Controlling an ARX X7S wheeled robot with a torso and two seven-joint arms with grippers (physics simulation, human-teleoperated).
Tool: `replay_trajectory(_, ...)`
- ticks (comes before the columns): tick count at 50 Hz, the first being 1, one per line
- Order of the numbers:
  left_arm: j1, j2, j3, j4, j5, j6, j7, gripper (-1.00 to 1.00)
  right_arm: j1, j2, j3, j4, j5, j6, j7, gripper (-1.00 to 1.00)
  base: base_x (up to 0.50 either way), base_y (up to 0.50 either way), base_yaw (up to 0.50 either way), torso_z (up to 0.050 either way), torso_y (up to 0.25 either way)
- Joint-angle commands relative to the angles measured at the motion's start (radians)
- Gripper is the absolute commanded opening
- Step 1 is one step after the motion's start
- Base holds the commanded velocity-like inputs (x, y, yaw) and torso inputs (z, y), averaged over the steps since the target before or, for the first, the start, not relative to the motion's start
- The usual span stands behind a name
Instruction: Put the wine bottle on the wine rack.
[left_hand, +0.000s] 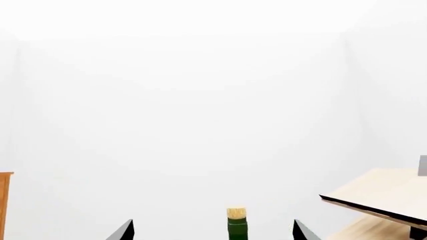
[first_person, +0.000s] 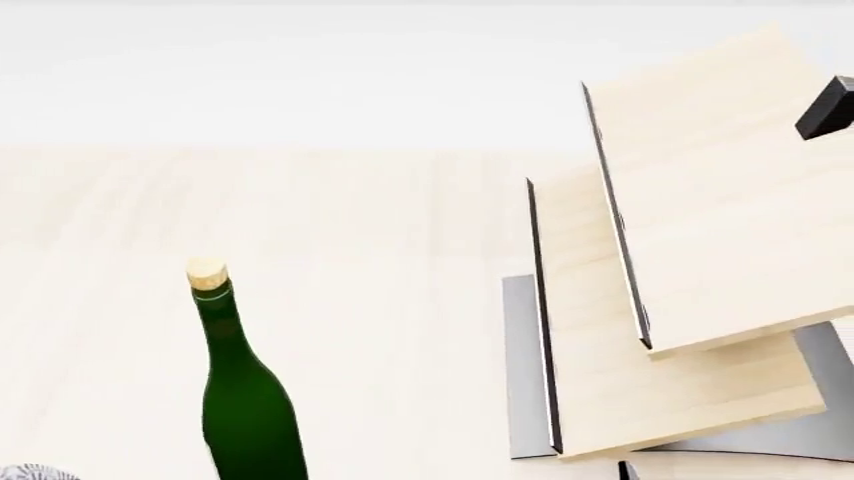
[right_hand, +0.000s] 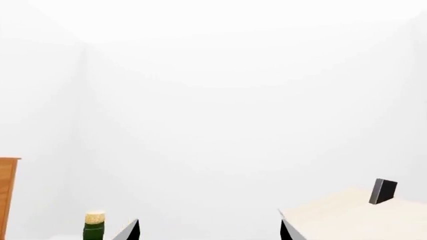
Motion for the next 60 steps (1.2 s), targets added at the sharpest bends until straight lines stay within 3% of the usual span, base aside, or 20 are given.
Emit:
replay_trajectory(1, -0.003, -0.002, 0.009, -0.005, 0.005, -0.001, -0.003, 1.0, -0.001, 0.004, -0.005, 0.003, 0.0, -0.005, 0.004, 1.0, 0.0, -0.1, 0.0, 0.0, 0.0)
replay_trajectory(60, -0.011, -0.02, 0.024, -0.02, 0.001, 0.009, -0.028, 1.0, 0.001, 0.021, -0.028, 0.025, -0.007, -0.027, 0.025, 1.0, 0.0, -0.1, 0.0, 0.0, 0.0)
